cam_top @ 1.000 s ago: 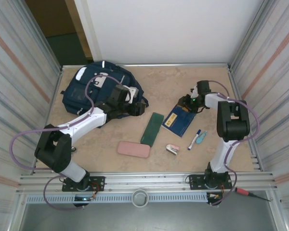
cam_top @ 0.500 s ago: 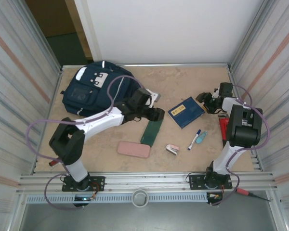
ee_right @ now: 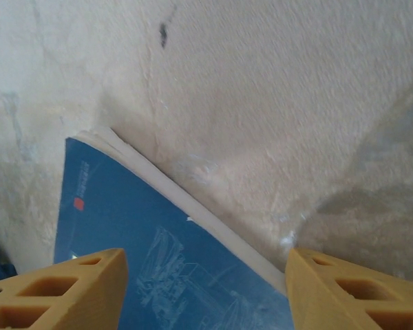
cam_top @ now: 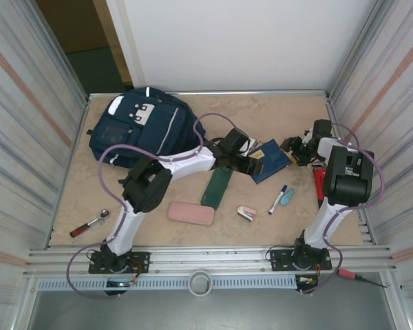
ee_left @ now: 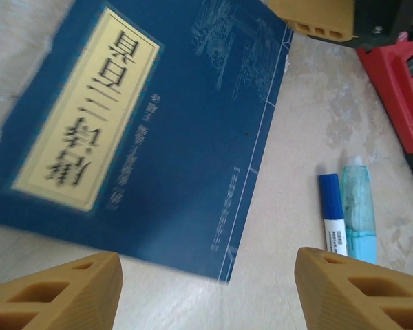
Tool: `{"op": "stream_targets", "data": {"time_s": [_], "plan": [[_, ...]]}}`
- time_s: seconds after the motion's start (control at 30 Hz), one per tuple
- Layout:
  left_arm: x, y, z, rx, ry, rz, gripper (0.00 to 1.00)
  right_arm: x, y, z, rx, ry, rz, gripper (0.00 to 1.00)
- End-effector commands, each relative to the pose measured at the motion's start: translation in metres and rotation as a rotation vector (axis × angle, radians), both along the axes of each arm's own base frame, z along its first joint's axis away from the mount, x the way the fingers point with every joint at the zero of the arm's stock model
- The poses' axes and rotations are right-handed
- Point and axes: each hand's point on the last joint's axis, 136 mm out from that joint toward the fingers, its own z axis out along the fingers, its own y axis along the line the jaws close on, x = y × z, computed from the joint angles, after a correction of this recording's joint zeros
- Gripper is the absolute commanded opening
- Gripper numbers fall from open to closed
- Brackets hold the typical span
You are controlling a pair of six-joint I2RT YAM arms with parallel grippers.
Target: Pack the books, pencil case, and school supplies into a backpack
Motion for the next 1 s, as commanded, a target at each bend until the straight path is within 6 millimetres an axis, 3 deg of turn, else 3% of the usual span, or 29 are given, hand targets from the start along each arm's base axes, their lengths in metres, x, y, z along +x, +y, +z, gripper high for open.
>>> {"op": "stream_targets", "data": {"time_s": [0.0,0.17,0.63,0.83,0.9,0.97], "plan": [[-0.007,-0.011,-0.006,0.014,0.051,-0.031,0.67,-0.027,0.006,-0.007,-0.004,0.057,0.02,0.58],[0.018,-0.006,-0.032,0.119,0.027,-0.039,0.67,-0.048,0.015,-0.013,0.035,0.059,0.002,0.54],[0.099,0.003,-0.044,0.131,-0.026,-0.019,0.67,-0.08,0.072,-0.001,0.071,0.013,0.068,0.46],[0.13,0.011,-0.02,0.064,-0.059,-0.003,0.67,-0.076,0.118,0.008,0.092,-0.039,0.18,0.46],[0.134,0.02,-0.005,0.064,-0.078,0.006,0.68,-0.075,0.124,0.013,0.081,-0.046,0.204,0.47],[0.137,0.032,0.013,0.067,-0.112,0.022,0.68,-0.074,0.117,0.018,0.052,-0.058,0.195,0.48]]}}
